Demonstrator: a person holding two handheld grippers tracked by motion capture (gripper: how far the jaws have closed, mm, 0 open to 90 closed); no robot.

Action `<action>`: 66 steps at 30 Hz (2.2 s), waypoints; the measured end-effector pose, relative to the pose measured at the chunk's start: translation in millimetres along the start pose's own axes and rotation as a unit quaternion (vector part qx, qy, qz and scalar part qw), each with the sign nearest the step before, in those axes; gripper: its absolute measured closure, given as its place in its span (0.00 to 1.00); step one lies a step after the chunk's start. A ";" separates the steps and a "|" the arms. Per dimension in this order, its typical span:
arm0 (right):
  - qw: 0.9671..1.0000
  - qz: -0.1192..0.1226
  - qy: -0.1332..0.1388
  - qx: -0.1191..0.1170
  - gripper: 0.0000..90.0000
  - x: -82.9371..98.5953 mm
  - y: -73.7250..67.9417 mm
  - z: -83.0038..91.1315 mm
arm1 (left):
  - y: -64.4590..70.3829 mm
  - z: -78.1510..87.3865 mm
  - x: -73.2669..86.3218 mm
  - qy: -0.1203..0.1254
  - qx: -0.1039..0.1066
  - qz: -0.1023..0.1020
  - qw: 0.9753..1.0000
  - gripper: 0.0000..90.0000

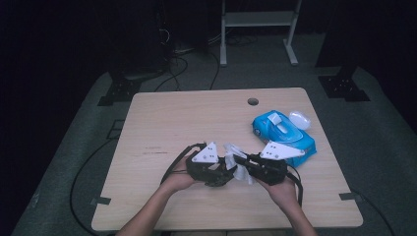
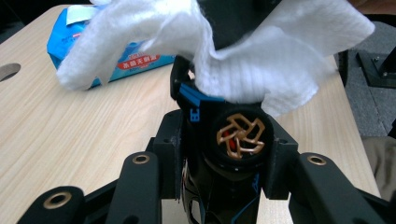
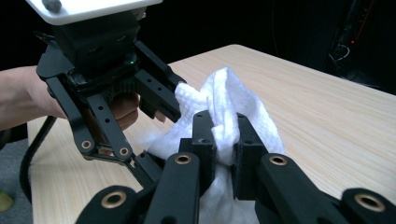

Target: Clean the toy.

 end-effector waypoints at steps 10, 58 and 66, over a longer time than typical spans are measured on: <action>1.000 0.007 -0.006 0.011 0.91 -5.6 -1.5 -4.1 | -2.2 1.8 0.6 0.000 -0.004 0.003 1.000 0.65; 1.000 0.005 0.002 0.008 0.91 3.1 0.6 -1.1 | -9.2 14.4 4.9 0.027 -0.007 0.026 0.999 0.65; 0.999 -0.042 0.000 0.011 0.91 17.9 17.6 2.0 | -8.2 11.7 7.3 0.020 -0.005 0.025 0.999 0.65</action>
Point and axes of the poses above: each handheld gripper's, and its own axes: z roughly backward along the jaws, x roughly out of its underside, y roughly to its right, the point moved 3 cm from there along -z, roughly forward along the jaws, and after that the axes turned 5 degrees about -y, right-handed, at the moved point
